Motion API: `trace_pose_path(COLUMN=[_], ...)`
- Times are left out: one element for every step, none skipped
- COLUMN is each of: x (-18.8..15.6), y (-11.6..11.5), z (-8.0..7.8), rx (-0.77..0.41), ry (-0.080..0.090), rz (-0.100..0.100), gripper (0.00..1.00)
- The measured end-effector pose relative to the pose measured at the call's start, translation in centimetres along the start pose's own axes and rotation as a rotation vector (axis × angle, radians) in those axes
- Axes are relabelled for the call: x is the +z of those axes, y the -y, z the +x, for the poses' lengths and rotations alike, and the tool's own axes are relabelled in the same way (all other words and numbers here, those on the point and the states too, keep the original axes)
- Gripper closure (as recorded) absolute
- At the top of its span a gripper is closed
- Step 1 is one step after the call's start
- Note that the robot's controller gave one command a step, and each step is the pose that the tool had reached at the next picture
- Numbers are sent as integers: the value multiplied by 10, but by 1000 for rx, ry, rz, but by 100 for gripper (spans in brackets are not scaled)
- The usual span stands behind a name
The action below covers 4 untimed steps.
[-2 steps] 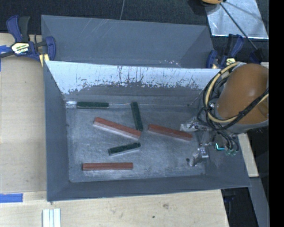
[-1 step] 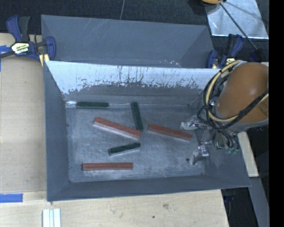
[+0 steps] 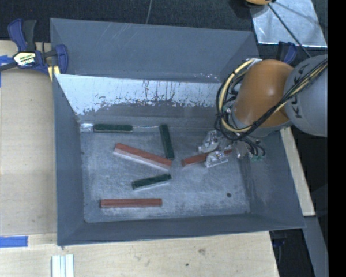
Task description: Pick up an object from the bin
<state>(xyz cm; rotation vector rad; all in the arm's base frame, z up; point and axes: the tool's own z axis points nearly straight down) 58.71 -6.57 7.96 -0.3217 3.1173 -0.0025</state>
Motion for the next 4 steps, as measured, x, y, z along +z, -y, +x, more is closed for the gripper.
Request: trace_pose_path(x=[0, -107, -107, -139], y=[0, -2, -2, -6], z=[0, -1, -1, -7], rx=[-1, -47, -47, -48], ry=[0, -4, -4, -6], rz=[0, -2, -2, -2], gripper=[100, 100, 100, 100])
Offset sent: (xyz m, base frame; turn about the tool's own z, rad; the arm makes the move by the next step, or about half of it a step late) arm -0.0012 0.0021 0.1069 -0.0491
